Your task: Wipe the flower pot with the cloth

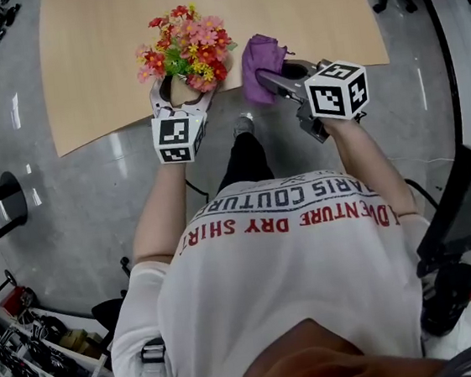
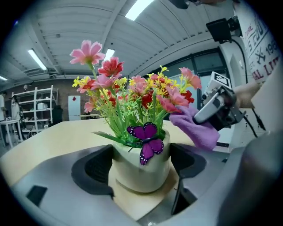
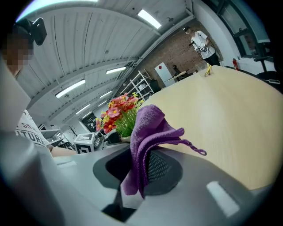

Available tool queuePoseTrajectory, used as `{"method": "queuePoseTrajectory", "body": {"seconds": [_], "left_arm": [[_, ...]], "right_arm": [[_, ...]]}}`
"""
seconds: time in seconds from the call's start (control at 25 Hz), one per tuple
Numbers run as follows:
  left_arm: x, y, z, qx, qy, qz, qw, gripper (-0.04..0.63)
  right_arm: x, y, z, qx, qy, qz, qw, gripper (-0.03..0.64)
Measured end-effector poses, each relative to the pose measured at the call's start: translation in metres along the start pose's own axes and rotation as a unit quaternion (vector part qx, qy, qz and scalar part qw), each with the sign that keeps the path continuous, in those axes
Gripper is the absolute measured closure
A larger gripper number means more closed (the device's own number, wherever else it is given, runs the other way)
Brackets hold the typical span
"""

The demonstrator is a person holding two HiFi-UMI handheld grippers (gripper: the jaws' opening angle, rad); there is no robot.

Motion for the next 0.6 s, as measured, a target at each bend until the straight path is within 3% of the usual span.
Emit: {"method": "queuePoseTrajectory", "body": {"seconds": [0.28,0.52,0.6], "left_arm": [[0.005,0.004,-0.011,-0.019,0.070,0.003,0.9974,0.175],[0.007,0.002,-0.011,-0.023,0.084,0.006,0.9962,0.175],[0.007,0.002,-0.011,-0.023,0.085,0.007,0.9961,0.176]], "right_arm": [[-0.025,-0.015,0.011,-0.006,-0.003,0.001,1.000,0.557],[-0.030,-0.020,0.028,-0.014,0.012,0.000,1.000,0.557],[-0.033,-0.023,0.024,-0.019,-0.001,0.004,1.000,0.557]]}}
Point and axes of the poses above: the fingertips, and each gripper's own axes: x backward along the fingers, z to its right, y out of its underside, the point moved 2 cm from there along x, backward along the fingers, and after that the axes turned 2 degrees about -x, right-handed, at the moved point
